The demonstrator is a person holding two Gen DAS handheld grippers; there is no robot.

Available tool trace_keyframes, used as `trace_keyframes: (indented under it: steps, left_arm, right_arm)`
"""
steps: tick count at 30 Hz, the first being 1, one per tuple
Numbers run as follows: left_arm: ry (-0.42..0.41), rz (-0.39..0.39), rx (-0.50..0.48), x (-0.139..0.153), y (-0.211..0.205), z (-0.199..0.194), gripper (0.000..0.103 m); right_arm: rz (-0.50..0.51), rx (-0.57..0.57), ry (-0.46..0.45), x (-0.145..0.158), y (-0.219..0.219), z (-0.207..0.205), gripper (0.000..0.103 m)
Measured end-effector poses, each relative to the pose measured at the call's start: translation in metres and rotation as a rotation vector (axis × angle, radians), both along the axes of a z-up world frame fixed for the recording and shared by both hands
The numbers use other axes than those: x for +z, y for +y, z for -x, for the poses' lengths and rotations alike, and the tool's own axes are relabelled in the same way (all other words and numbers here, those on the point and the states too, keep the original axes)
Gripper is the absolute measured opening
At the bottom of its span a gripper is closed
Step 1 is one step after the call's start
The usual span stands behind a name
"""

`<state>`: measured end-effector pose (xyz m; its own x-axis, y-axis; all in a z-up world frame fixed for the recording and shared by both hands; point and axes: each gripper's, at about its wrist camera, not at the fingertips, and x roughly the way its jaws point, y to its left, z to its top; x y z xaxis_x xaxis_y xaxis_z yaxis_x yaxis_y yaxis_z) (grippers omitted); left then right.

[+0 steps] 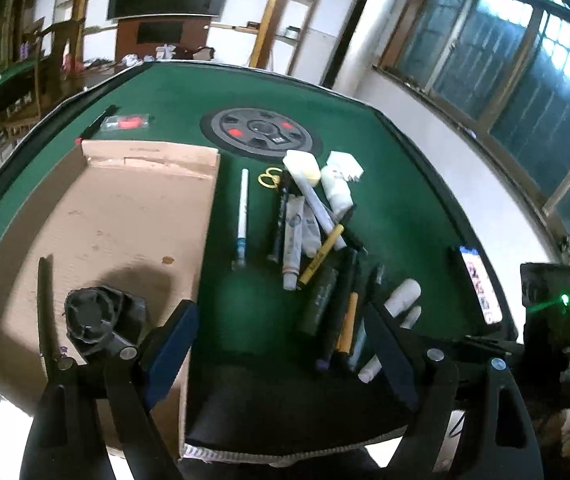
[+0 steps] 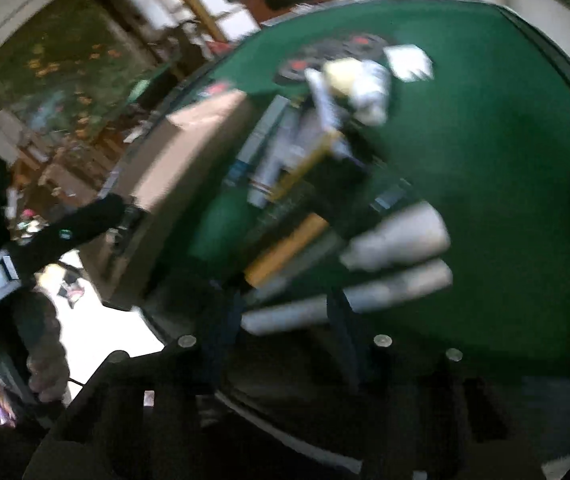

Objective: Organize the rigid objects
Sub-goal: 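Grasp a white bottle with the left gripper while the right gripper grasps a white tube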

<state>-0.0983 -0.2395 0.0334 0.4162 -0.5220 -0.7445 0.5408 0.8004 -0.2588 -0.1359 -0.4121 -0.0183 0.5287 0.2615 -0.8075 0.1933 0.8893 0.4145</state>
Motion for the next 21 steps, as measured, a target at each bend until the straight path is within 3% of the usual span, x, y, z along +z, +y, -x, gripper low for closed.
trace_keyframes:
  steps: [4, 12, 16, 21]
  left_arm:
    - [-0.045, -0.029, -0.012, 0.002, -0.009, 0.006, 0.088]
    - [-0.038, -0.049, -0.021, -0.007, -0.011, 0.006, 0.088]
    - [-0.022, -0.041, -0.029, -0.011, -0.012, 0.007, 0.088]
    - [-0.011, -0.051, -0.038, -0.017, -0.017, 0.004, 0.088]
  right_arm:
    - [-0.023, -0.078, 0.055, -0.007, -0.014, 0.0, 0.043]
    - [-0.16, -0.186, 0.078, -0.018, -0.024, -0.013, 0.043]
    - [-0.13, -0.25, 0.079, -0.019, -0.026, -0.019, 0.027]
    - [-0.13, -0.285, 0.084, -0.019, -0.03, -0.026, 0.022]
